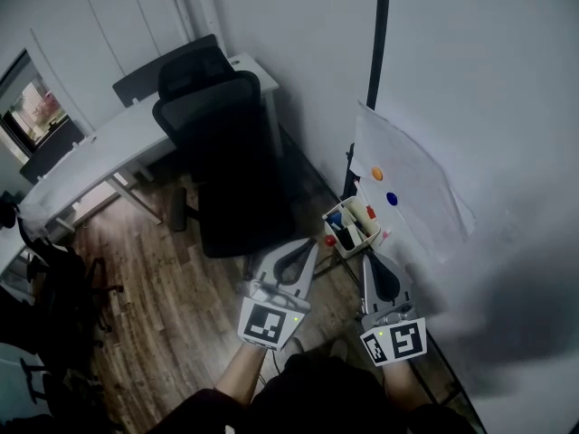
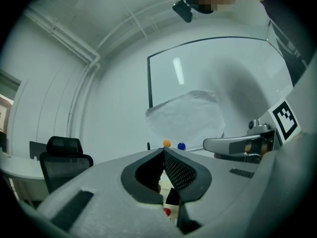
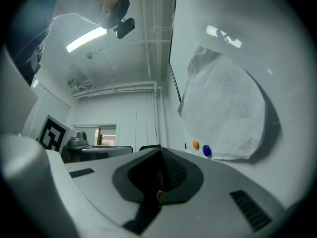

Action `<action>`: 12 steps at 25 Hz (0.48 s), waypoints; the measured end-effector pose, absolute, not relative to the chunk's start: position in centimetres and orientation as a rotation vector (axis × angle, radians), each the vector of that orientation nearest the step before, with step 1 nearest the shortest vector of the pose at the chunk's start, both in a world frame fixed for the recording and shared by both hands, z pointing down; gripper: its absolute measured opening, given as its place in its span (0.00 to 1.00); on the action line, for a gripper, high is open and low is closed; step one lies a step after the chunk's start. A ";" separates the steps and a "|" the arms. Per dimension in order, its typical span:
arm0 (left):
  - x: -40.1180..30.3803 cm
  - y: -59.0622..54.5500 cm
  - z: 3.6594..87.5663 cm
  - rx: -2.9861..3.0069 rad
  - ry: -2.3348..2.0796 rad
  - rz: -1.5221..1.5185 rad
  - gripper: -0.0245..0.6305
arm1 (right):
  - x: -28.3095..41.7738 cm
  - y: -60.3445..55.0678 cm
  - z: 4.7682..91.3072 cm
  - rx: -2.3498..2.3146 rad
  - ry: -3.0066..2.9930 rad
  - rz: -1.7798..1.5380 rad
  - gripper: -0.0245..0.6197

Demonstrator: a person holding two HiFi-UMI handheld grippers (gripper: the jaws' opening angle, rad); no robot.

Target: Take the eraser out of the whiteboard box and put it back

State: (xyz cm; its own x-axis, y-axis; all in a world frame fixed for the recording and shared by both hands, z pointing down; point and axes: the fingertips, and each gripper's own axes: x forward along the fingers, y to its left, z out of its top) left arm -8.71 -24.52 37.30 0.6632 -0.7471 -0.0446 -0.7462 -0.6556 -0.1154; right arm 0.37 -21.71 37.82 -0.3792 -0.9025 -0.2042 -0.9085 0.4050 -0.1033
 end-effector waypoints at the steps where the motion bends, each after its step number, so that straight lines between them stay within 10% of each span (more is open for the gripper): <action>1: -8.7 -24.5 37.3 -2.752 1.237 -0.010 0.04 | 0.4 -21.7 37.8 -1.601 2.432 0.040 0.04; 12: -8.9 -24.5 37.8 -2.790 1.224 -0.010 0.04 | 0.5 -21.4 38.0 -1.625 2.412 0.035 0.04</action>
State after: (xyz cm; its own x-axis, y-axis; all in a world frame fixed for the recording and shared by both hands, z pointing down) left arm -8.86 -24.51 37.76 0.6782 -0.7342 -0.0318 -0.7336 -0.6737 -0.0893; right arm 0.52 -21.44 37.96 -0.3567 -0.9115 -0.2049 -0.9171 0.3835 -0.1093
